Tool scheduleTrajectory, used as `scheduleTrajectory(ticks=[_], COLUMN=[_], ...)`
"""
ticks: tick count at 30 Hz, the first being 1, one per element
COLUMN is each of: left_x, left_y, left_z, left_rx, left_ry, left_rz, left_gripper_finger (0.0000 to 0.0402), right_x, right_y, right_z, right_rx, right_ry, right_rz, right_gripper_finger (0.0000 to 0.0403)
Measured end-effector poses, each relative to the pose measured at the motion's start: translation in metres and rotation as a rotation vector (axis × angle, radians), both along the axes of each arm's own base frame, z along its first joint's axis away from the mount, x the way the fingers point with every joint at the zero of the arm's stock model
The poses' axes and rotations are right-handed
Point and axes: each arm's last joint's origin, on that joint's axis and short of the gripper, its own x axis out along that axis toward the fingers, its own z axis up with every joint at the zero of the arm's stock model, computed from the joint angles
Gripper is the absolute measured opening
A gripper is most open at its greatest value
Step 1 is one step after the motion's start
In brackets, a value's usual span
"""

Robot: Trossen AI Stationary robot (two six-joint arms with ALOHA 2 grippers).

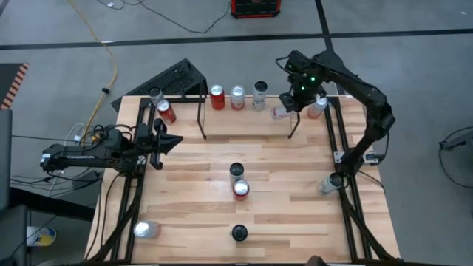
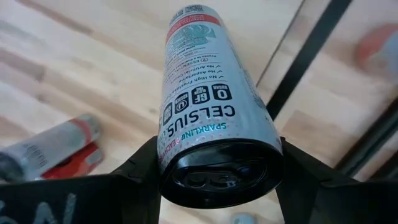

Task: Place canned beverage on shelf
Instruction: Put the bottom right white pink soda can on the shelf

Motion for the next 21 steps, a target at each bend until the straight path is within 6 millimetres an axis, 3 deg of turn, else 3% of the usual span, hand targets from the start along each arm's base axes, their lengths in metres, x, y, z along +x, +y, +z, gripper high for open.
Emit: scheduleTrajectory(ticks=[12,21], left_x=[-0.001,-0.001], left_y=[0.0,0.0], left_z=[0.003,0.004], left_rx=[-0.052,-0.06], left_ry=[-0.025,-0.029], left_rz=[-0.016,-0.019], left_gripper_finger=[0.0,0.0], right_x=[0.029,0.038], right_y=[-0.015,-0.017], right_z=[-0.038,-0.049], right_rx=[0.042,0.069], right_ry=[0.129,0.153], right_rz=[0.067,0.074], right_gripper_finger=[0.0218,0.0221])
